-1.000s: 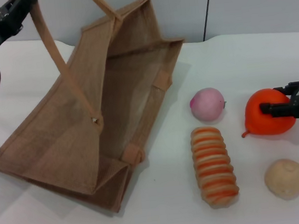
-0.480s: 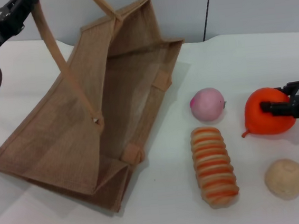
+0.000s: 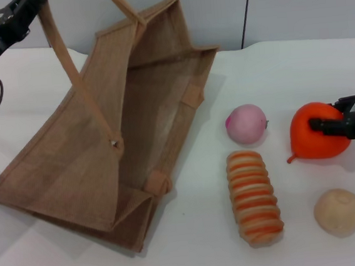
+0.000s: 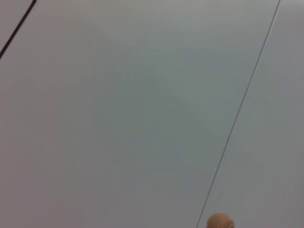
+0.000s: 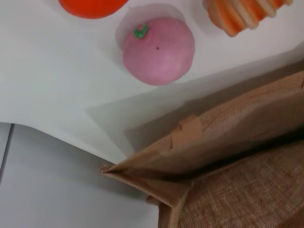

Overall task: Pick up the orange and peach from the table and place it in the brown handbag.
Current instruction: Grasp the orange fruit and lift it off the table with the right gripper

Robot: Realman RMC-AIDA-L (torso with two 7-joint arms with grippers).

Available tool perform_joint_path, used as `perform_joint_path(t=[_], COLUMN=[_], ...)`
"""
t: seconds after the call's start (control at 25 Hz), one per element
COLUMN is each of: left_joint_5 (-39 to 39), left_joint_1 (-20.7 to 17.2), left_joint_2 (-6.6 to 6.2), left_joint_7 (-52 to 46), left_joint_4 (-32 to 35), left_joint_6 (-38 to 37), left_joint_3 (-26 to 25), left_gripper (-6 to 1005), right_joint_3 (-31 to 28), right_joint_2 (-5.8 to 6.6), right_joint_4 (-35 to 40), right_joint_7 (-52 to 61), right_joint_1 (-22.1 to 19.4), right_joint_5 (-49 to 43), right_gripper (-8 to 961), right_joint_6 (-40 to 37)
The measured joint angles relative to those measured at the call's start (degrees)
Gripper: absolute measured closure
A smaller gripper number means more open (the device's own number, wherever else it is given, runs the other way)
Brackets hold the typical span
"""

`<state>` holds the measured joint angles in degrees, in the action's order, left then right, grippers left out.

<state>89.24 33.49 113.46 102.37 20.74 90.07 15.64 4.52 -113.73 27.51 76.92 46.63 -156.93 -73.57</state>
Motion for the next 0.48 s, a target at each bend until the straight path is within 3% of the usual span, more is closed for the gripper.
perform_joint_path(t=[0.28, 0.48], left_joint_5=[0.0, 0.0], left_joint_1=[0.0, 0.0], left_joint_2=[0.00, 0.00], left_joint_7=[0.0, -0.1], left_joint_4=[0.0, 0.0], left_joint_6=[0.1, 0.2], left_joint_3=[0.0, 0.0], left_gripper=[878, 878], right_joint_3=[-0.2, -0.2], right_joint_2=[0.25, -0.26], right_joint_4=[1.4, 4.4], right_joint_7=[-1.8, -3.1], right_joint_1=[-0.8, -2.0], right_joint_5=[4.1, 7.9], right_gripper=[541, 563], right_joint_6=[-4.8, -9.6])
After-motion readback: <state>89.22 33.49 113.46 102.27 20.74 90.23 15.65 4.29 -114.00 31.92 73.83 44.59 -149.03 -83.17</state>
